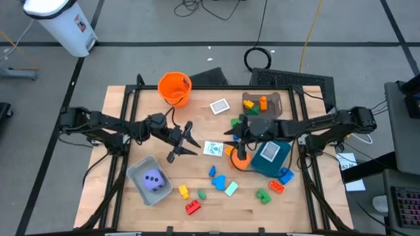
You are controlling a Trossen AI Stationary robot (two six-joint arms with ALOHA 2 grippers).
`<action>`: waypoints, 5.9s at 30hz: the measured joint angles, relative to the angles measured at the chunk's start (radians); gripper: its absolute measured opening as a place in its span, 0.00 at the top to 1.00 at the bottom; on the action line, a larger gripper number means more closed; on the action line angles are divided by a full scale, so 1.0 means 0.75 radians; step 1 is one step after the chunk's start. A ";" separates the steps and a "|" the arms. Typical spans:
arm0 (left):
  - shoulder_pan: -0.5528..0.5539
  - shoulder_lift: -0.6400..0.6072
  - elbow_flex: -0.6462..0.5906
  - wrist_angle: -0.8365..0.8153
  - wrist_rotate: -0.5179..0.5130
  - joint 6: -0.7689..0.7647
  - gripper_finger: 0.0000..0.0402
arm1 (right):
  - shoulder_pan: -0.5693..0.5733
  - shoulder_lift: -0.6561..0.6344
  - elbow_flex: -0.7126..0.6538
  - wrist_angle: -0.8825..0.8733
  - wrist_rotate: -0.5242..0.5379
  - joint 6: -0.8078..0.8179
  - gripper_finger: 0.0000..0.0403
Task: Pick & Place Toys
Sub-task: Put the green game piece into the black bin
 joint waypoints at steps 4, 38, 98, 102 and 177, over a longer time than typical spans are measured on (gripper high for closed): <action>-0.020 0.000 0.001 -0.023 -0.005 -0.010 0.62 | 0.006 0.000 0.000 0.008 0.004 -0.095 0.58; -0.047 0.000 0.001 0.039 -0.324 0.119 0.62 | -0.530 0.417 0.529 -0.537 -0.100 -0.456 0.61; -0.071 0.001 0.002 -0.093 -0.309 0.040 0.62 | -0.545 0.825 0.583 -0.931 -0.131 -0.628 0.40; -0.071 0.001 0.002 -0.099 -0.309 0.041 0.62 | -0.545 0.852 0.588 -0.917 -0.133 -0.635 0.41; -0.072 0.000 0.002 -0.114 -0.308 0.035 0.62 | -0.521 0.767 0.584 -1.040 -0.024 -0.739 0.83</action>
